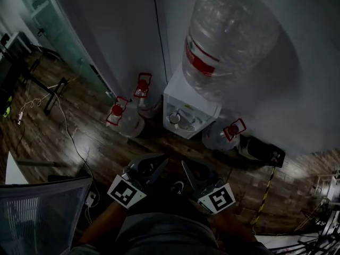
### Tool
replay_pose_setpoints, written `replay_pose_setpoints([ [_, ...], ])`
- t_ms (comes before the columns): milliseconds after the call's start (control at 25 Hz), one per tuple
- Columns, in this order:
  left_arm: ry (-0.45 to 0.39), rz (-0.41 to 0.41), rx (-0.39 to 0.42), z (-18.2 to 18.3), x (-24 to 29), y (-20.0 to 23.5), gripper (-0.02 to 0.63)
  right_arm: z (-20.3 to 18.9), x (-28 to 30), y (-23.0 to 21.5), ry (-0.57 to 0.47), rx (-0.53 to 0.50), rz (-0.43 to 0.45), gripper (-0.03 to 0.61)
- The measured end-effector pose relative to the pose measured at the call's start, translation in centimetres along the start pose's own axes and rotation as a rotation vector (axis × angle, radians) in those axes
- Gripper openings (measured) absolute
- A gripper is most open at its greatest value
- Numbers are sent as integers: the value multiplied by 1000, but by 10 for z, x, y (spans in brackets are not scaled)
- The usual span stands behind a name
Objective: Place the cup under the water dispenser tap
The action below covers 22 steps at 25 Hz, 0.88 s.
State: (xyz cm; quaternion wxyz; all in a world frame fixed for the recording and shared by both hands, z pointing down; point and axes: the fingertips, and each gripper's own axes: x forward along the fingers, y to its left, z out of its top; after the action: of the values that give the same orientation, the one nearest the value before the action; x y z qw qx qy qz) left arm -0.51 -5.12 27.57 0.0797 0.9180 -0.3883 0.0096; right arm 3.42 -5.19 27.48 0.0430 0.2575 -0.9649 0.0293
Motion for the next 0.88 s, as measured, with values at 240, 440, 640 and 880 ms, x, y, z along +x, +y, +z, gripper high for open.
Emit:
replay_pose_setpoints([
  [240,0,-5,23,42,-13,-20,8,50,-11,15,-22,-31,28,14],
  [440,-19,-25,45,72,-17,-32,8,81,-16,23,-33,-79,34,14],
  [640,-36,-58,58,90,-18,-35,8,95,-20,25,-47,-48,14,14],
  [880,-28,-97,57,96,-15,-28,8,102,-13,21,-49,-35,-7,14],
])
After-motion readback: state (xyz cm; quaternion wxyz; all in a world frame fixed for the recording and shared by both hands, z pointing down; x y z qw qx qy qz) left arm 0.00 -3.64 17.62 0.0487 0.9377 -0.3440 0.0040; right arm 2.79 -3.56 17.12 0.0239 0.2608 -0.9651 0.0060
